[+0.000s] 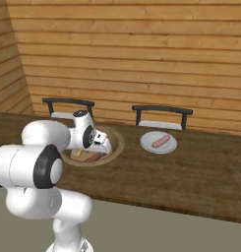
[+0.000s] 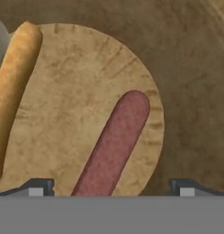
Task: Place one bun and one sausage from the bowl on each plate.
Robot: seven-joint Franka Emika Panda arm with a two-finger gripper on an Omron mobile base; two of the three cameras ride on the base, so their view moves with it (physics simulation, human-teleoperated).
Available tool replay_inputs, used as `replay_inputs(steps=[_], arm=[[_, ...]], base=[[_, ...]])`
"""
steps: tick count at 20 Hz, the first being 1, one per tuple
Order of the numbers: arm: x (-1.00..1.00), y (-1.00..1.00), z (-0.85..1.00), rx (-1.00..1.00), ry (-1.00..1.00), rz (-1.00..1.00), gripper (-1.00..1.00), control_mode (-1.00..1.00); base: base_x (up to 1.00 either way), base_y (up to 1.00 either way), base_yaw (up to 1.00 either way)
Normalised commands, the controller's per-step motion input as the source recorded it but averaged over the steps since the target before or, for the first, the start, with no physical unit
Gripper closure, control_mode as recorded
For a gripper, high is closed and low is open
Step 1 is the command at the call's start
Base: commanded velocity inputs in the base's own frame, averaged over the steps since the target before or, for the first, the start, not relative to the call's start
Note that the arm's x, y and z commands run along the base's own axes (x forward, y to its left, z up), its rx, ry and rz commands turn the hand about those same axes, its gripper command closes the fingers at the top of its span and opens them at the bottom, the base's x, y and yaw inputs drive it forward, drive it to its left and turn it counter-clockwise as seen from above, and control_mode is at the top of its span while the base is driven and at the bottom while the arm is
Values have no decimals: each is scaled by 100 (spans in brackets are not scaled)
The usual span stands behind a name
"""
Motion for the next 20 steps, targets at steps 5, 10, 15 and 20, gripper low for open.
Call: replay_inputs(steps=[5, 10, 15, 20], arm=[[24, 23, -24, 0, 0, -3, -100, -100], [-6, -8, -36, 0, 1, -5, -100, -100], [0, 0, -8, 0, 0, -2, -100, -100], [0, -2, -45, 10, -6, -13, -100, -100]], base=[[0, 0, 0], [0, 0, 0], [0, 0, 0], [0, 0, 0]])
